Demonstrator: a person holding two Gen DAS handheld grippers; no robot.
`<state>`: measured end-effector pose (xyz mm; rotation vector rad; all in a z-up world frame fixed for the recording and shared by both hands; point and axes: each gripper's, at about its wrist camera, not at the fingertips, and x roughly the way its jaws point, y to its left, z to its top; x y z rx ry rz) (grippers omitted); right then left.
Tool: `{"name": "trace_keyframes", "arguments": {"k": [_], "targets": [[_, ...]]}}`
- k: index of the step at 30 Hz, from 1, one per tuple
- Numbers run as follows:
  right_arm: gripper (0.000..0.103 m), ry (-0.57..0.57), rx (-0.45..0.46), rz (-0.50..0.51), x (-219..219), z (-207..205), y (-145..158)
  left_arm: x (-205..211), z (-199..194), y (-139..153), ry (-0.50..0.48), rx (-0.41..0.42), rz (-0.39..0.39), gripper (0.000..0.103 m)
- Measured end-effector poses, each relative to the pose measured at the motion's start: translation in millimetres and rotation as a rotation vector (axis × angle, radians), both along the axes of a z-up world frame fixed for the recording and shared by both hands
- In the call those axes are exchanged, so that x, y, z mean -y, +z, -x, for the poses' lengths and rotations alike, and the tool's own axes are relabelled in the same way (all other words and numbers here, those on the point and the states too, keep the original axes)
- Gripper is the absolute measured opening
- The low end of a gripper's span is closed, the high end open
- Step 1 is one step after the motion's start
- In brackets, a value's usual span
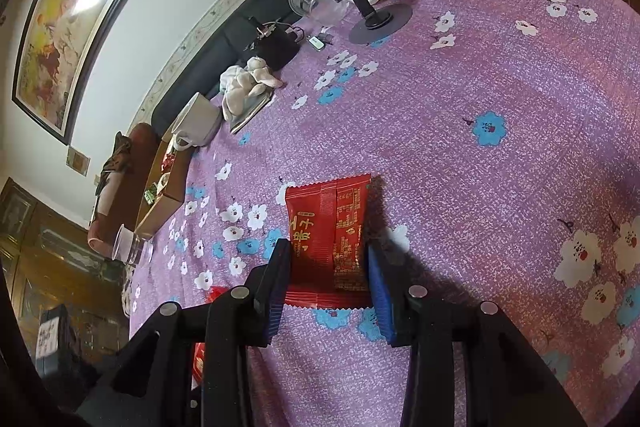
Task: Organize snacks
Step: 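Grasp the large red gold-printed packet with the left tool while the right tool grasps a small red packet, then carry both red packets over the white tray and open both tools to drop them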
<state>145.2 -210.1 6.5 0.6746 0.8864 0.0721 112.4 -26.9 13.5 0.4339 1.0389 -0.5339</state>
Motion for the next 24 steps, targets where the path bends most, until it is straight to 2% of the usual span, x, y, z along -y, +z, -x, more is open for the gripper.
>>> {"name": "trace_keyframes", "arguments": {"k": [5, 8, 13, 17, 24], "targets": [[0.038, 0.019, 0.025, -0.009, -3.7, 2.7, 6.1, 4.4, 26.5, 3.1, 0.090, 0.033, -0.002, 0.044], [0.038, 0.051, 0.049, -0.016, -10.2, 4.4, 11.4, -0.4, 45.0, 4.9, 0.161, 0.002, 0.019, 0.044], [0.038, 0.135, 0.080, -0.043, -29.4, 6.8, 16.1, -9.9, 83.5, 17.1, 0.226, 0.050, 0.038, 0.044], [0.038, 0.194, 0.088, -0.078, -44.9, 10.4, 16.2, -24.5, 111.9, 31.6, 0.318, 0.139, 0.041, 0.044], [0.038, 0.278, 0.159, -0.068, -70.1, 20.5, 27.5, -79.3, 166.1, 63.0, 0.510, 0.293, 0.109, 0.044]]}}
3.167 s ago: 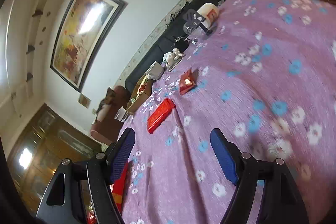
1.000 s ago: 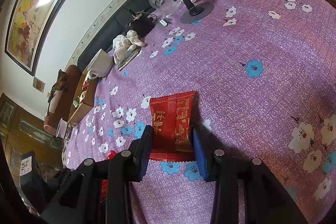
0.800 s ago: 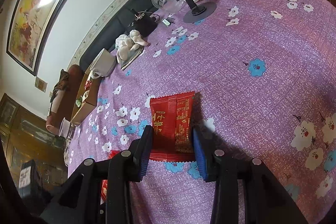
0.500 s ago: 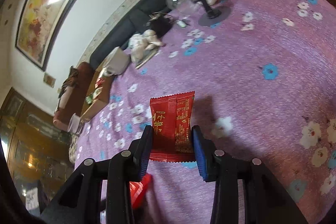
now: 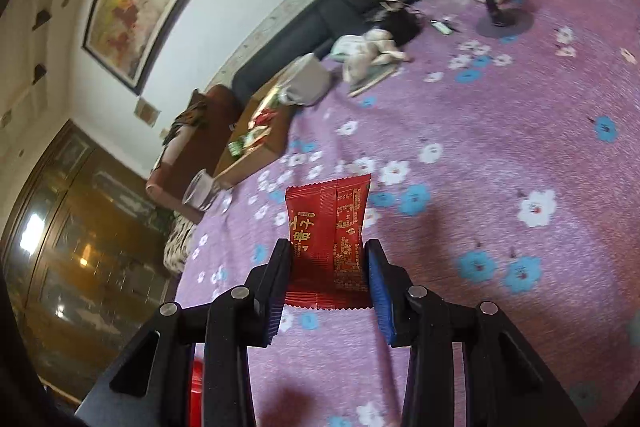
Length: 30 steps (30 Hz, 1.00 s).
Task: Organize snacks
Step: 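Carry both red packets over the white tray and open both tools to drop them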
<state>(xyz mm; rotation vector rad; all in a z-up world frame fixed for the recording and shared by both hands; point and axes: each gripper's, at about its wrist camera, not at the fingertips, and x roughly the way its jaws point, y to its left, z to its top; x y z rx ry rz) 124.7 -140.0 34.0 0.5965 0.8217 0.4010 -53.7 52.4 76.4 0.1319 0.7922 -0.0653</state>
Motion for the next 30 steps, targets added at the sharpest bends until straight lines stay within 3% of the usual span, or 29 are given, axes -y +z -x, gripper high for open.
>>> {"name": "trace_keyframes", "arguments": {"k": [5, 14, 22, 30], "targets": [[0.038, 0.068, 0.054, 0.004, -18.4, 10.2, 7.1, -44.2, 31.1, 21.7, 0.118, 0.097, 0.031, 0.045], [0.038, 0.102, 0.185, 0.056, -53.1, 66.8, 47.2, -105.1, 61.2, 41.2, 0.202, 0.200, 0.042, 0.045], [0.038, 0.267, 0.279, 0.051, -137.6, 125.9, 78.1, -137.4, 81.6, 44.4, 0.265, 0.259, 0.069, 0.045], [0.038, 0.382, 0.300, 0.033, -201.6, 166.8, 76.1, -163.6, 101.0, 40.5, 0.310, 0.284, 0.085, 0.045]]}}
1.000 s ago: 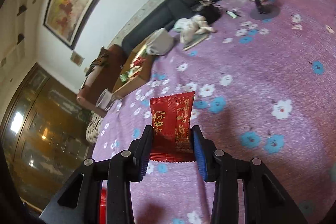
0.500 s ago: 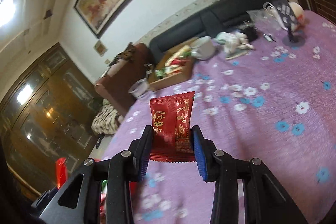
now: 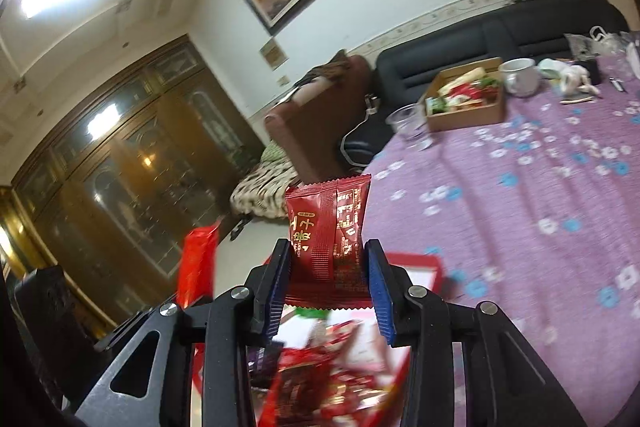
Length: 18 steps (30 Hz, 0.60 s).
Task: Organize snacks
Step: 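Carry both red packets over the white tray and open both tools to drop them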
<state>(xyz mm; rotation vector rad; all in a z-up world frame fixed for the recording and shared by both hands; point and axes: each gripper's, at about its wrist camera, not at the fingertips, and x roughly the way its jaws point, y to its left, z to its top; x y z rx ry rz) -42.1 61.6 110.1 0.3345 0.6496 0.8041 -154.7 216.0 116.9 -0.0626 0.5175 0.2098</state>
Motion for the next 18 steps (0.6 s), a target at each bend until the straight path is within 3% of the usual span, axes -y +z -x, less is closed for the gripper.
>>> {"name": "trace_keyframes", "arguments": {"k": [18], "targets": [[0.038, 0.080, 0.054, 0.050, -53.0, 47.3, 0.3, -29.0, 20.5, -6.5, 0.045, 0.020, 0.038, 0.045]]}}
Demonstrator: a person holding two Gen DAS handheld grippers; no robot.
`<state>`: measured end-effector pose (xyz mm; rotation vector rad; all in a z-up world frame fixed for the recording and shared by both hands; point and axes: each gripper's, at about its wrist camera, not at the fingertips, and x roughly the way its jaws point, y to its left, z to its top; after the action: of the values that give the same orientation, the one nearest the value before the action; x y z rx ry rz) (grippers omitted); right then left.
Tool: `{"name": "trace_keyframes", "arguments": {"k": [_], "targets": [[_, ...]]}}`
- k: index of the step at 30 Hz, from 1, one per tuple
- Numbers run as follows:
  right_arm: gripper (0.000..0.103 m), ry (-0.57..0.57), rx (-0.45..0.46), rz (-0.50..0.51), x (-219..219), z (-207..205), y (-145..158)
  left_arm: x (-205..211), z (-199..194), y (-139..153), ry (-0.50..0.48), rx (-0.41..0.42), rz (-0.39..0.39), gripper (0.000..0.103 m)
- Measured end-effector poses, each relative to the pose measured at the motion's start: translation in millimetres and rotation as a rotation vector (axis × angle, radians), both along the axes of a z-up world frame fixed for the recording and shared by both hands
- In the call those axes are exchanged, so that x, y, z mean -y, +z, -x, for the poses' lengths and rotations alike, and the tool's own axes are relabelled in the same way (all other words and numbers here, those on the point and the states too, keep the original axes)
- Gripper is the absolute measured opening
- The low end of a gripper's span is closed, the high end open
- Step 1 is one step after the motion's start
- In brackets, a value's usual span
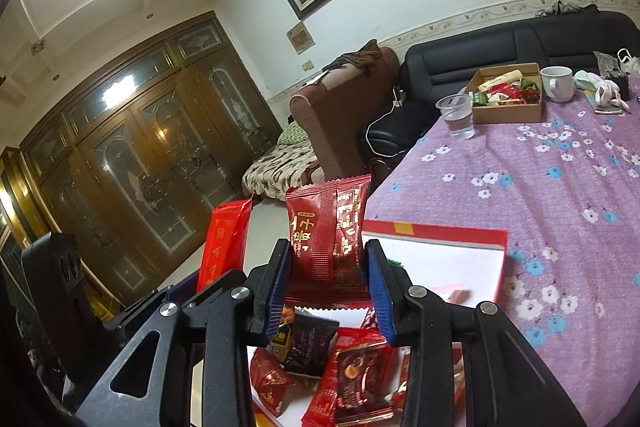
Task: Organize snacks
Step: 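Carry both red packets over the white tray and open both tools to drop them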
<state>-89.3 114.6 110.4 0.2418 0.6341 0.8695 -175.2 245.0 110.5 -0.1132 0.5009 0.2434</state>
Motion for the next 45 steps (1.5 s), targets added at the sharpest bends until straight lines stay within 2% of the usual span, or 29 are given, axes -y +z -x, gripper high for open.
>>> {"name": "trace_keyframes", "arguments": {"k": [5, 16, 27, 32, 37, 45], "targets": [[0.038, 0.024, 0.005, 0.026, -7.6, 12.9, -9.0, -2.7, 8.2, -3.7, 0.010, -0.006, 0.001, 0.045], [0.038, 0.073, -0.067, 0.052, -15.5, 28.6, -35.3, -14.7, 51.0, -14.5, 0.073, -0.022, 0.000, 0.045], [0.038, 0.085, -0.072, 0.050, -27.2, 38.3, -28.2, -27.9, 86.8, -2.4, 0.131, 0.016, -0.020, 0.045], [0.038, 0.083, -0.053, 0.057, -24.2, 46.7, -26.0, -22.2, 82.0, -7.1, 0.114, 0.004, -0.023, 0.045], [0.038, 0.061, -0.074, 0.057, -17.6, 37.6, -33.6, -19.9, 70.7, -16.3, 0.098, -0.022, -0.016, 0.045], [0.038, 0.019, -0.117, 0.052, -6.0, 14.2, -50.0, -11.8, 36.3, -40.4, 0.057, -0.116, -0.016, 0.045]]}}
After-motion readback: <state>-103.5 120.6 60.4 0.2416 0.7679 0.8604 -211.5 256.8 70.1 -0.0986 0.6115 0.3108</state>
